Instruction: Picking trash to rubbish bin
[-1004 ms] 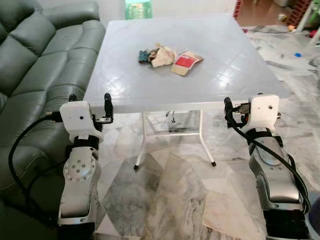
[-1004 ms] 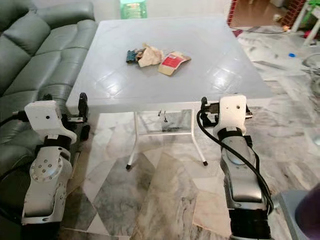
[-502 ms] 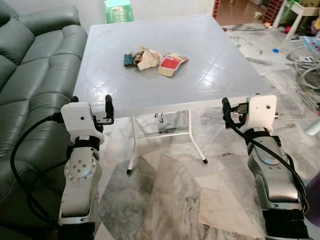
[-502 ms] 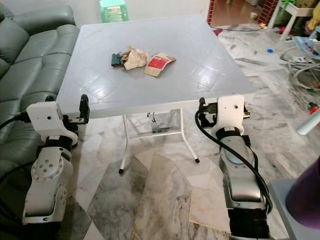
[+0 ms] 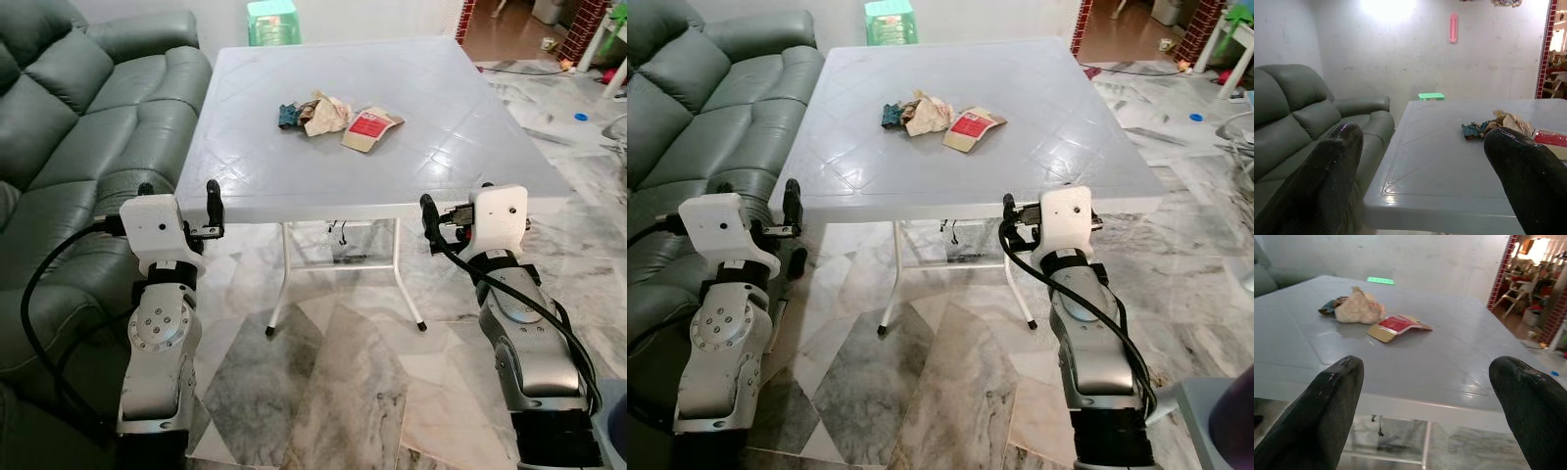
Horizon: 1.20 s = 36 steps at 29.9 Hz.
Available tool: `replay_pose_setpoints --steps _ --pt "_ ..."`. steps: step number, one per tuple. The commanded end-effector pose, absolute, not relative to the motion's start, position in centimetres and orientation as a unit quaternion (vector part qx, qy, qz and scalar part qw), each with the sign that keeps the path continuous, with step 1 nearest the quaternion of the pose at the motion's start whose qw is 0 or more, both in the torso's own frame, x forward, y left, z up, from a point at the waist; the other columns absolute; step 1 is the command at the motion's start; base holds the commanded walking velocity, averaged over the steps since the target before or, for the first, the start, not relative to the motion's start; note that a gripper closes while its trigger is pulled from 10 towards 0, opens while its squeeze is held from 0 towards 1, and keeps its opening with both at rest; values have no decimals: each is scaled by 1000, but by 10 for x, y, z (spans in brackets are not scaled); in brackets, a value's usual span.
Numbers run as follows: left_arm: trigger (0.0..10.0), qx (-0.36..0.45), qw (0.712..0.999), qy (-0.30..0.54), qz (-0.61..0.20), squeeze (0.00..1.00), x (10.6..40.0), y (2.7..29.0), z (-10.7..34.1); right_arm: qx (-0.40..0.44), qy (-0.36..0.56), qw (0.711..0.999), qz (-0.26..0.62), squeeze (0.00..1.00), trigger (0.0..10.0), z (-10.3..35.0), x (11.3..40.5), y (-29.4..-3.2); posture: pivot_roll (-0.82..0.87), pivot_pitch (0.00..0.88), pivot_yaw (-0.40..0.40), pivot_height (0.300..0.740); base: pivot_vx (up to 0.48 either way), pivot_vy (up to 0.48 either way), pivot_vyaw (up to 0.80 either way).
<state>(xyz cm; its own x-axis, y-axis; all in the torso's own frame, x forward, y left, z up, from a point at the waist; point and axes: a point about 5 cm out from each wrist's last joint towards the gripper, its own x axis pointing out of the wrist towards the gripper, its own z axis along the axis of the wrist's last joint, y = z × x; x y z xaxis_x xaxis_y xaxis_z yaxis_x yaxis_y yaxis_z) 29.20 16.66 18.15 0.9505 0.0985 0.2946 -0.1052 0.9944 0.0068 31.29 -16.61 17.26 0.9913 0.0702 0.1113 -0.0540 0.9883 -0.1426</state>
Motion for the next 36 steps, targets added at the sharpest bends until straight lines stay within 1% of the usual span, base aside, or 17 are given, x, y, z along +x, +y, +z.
replay_pose_setpoints --steps 1,4,7,9,13,18,24,29,32,36 --pt "10000 14 988 -142 50 0 293 166 179 -66 -66 995 27 0 10000 180 313 -168 -28 60 24 740 0 0 0" --pt "10000 9 989 -141 53 0 294 166 179 -85 -66 994 20 0 10000 180 315 -167 -28 60 24 740 0 0 0" --pt "10000 -1 988 -141 61 0 295 168 181 -44 -92 994 29 0 10000 186 318 -160 -28 61 24 740 0 0 0" --pt "10000 -5 986 -145 76 0 295 171 182 -30 -92 995 27 0 10000 186 318 -158 -26 62 24 740 0 0 0" --pt "10000 -3 987 -146 71 0 295 171 183 -29 -92 995 37 0 10000 187 317 -157 -25 62 25 740 0 0 0" --pt "10000 2 991 -136 18 0 303 162 182 -34 -80 995 41 0 10000 182 316 -157 -21 63 39 740 0 0 0" --pt "10000 7 991 -133 -17 0 305 153 183 -38 -91 995 29 0 10000 183 315 -159 -16 62 59 740 0 0 0" --pt "10000 10 990 -131 -50 0 311 145 185 -45 -110 993 11 0 10000 186 314 -157 -18 57 105 740 0 0 0" --pt "10000 13 989 -129 -71 0 316 140 185 -45 -115 992 -12 0 10000 187 311 -162 -36 58 132 740 0 0 0" --pt "10000 10 987 -129 -90 0 323 132 185 -51 -115 991 -34 0 10000 185 305 -172 -68 64 148 740 0 0 0"
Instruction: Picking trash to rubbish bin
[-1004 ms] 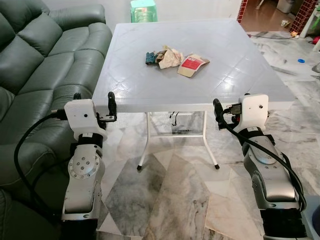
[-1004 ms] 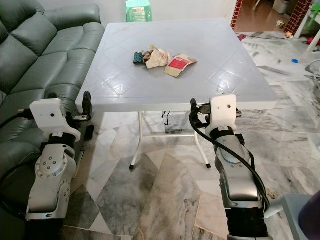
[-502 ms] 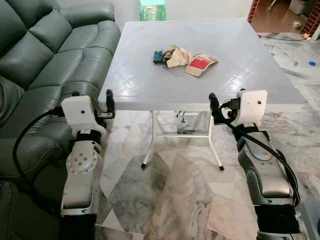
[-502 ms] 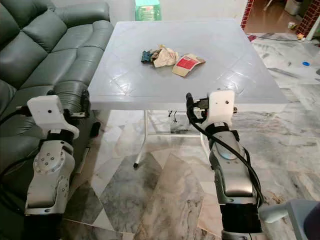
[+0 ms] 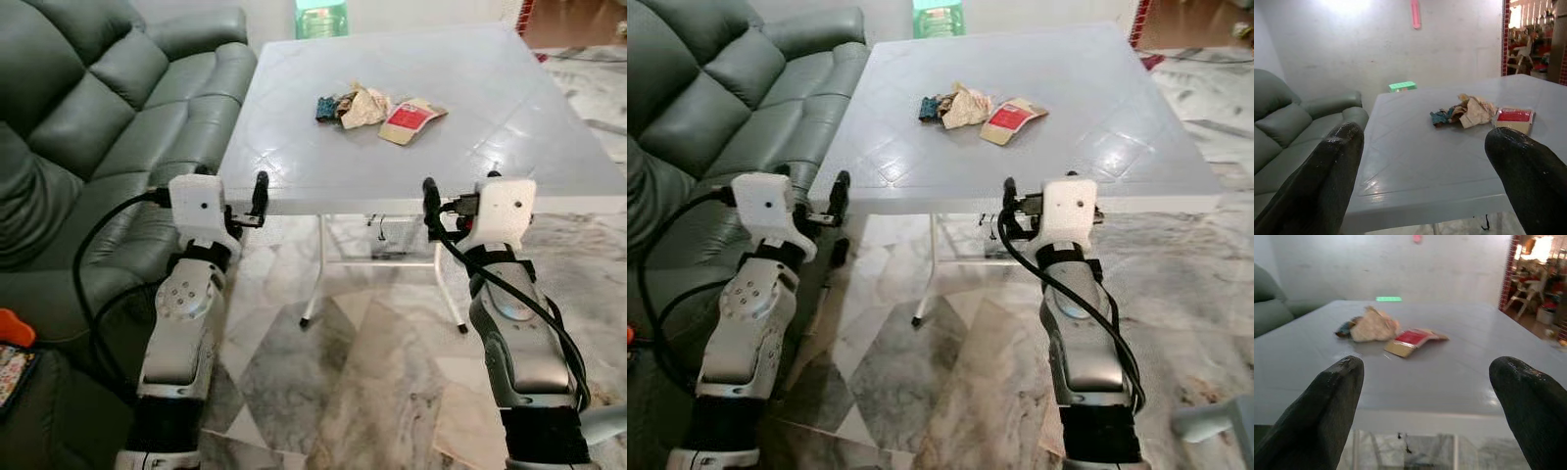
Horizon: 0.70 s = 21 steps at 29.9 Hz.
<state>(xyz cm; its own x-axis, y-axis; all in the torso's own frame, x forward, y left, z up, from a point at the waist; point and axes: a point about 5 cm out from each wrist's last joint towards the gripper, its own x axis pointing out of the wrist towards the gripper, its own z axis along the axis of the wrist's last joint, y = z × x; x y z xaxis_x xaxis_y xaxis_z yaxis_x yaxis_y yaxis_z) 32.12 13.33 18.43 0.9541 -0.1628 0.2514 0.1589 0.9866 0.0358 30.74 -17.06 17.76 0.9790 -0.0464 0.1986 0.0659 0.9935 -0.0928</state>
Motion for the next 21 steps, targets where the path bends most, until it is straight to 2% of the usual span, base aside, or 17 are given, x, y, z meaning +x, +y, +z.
replay_pose_setpoints --steps 1,7,17,21 --pt "10000 8 987 -129 -94 0 325 130 185 -54 -115 991 -38 0 10000 185 303 -175 -71 66 149 740 0 0 0" --pt "10000 -4 987 -129 -96 0 327 125 183 -68 -119 990 -36 0 10000 188 300 -178 -87 68 117 740 0 0 0" --pt "10000 -21 989 -133 -57 0 318 138 175 -83 -137 987 21 0 10000 202 315 -160 -59 64 53 740 0 0 0" --pt "10000 -22 990 -130 -46 0 313 142 170 -79 -138 987 31 0 10000 203 318 -156 -52 63 38 740 296 0 0"
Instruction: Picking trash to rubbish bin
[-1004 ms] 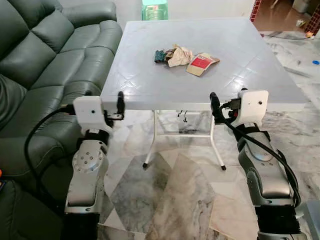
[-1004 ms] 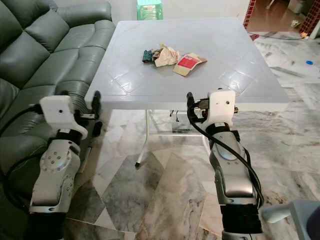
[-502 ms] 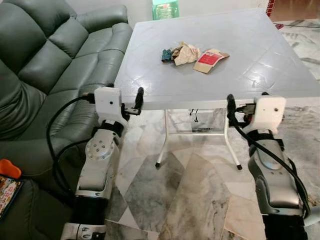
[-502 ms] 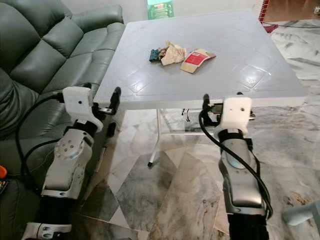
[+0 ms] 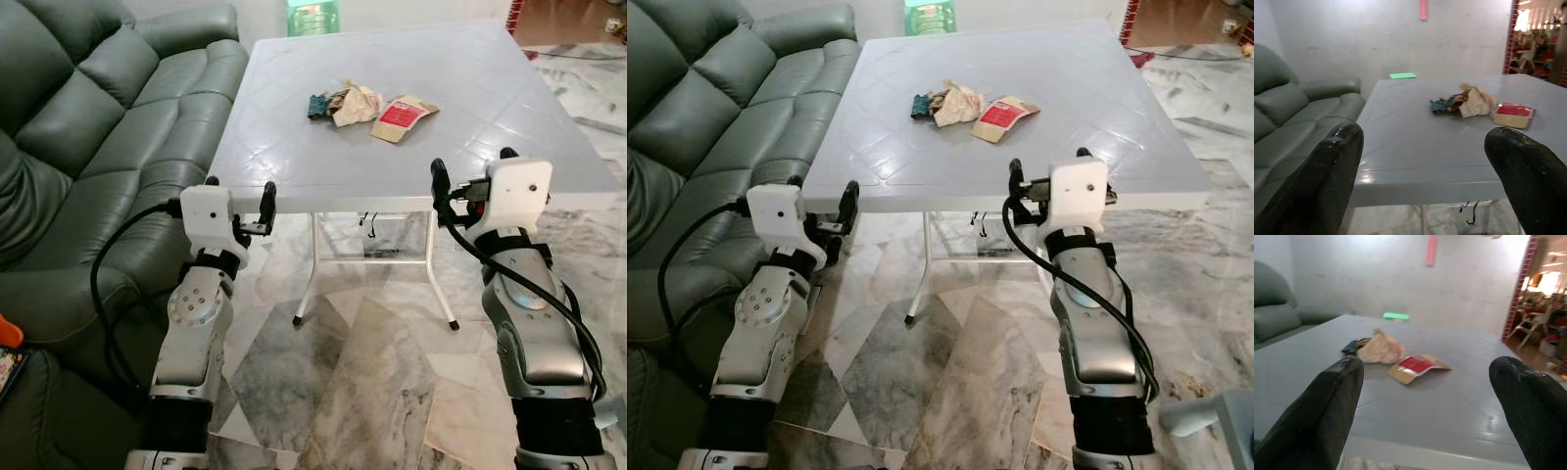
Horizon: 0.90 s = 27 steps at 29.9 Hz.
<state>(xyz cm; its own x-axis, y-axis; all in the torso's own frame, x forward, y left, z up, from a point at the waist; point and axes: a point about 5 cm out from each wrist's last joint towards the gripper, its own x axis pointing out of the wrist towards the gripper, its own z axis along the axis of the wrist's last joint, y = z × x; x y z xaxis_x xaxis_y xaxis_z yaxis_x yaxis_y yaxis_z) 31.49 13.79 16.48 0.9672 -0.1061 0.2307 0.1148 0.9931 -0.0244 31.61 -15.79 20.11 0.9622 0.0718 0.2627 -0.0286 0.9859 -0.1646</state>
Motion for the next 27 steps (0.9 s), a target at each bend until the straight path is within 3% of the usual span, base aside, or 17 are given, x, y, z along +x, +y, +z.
replay_pose_setpoints --steps 1,27 --pt "10000 -22 990 -129 -46 0 313 142 170 -78 -138 987 33 0 10000 203 318 -154 -51 63 37 740 341 0 0" --pt "10000 -13 990 -131 -48 0 313 141 170 -82 -138 987 23 0 10000 201 320 -152 -44 50 41 740 404 0 0"
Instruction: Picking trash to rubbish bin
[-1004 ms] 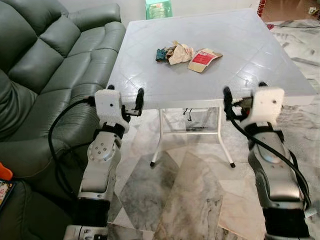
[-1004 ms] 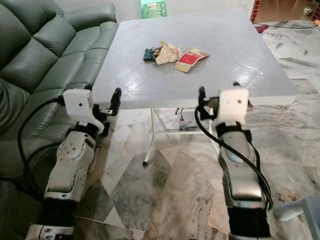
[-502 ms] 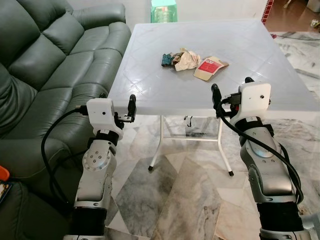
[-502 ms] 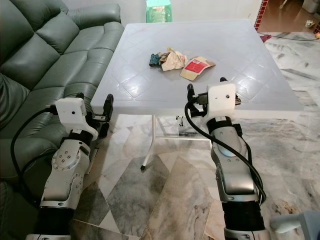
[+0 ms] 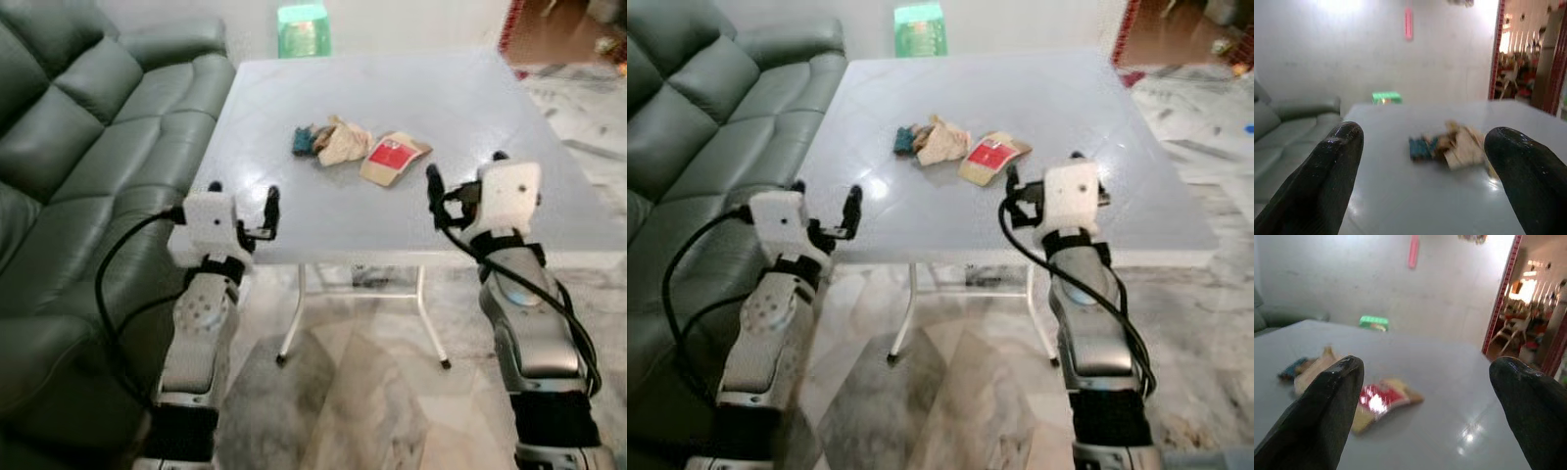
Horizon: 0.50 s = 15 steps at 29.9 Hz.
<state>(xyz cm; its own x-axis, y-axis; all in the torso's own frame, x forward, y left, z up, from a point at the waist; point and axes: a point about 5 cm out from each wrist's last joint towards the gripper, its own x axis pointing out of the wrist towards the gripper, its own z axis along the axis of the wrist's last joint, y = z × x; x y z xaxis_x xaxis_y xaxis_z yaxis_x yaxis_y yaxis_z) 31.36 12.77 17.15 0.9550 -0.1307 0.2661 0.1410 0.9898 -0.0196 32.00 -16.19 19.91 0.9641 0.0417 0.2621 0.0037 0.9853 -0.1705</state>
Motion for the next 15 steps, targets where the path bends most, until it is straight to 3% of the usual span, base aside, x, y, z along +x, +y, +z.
replay_pose_setpoints --steps 1,15 --pt "10000 -13 990 -131 -48 0 312 141 170 -82 -138 987 22 0 10000 200 320 -153 -44 50 41 740 416 0 0" --pt "10000 -8 991 -124 -47 0 310 141 167 -74 -125 989 25 0 10000 195 320 -152 -38 49 41 740 401 0 0"
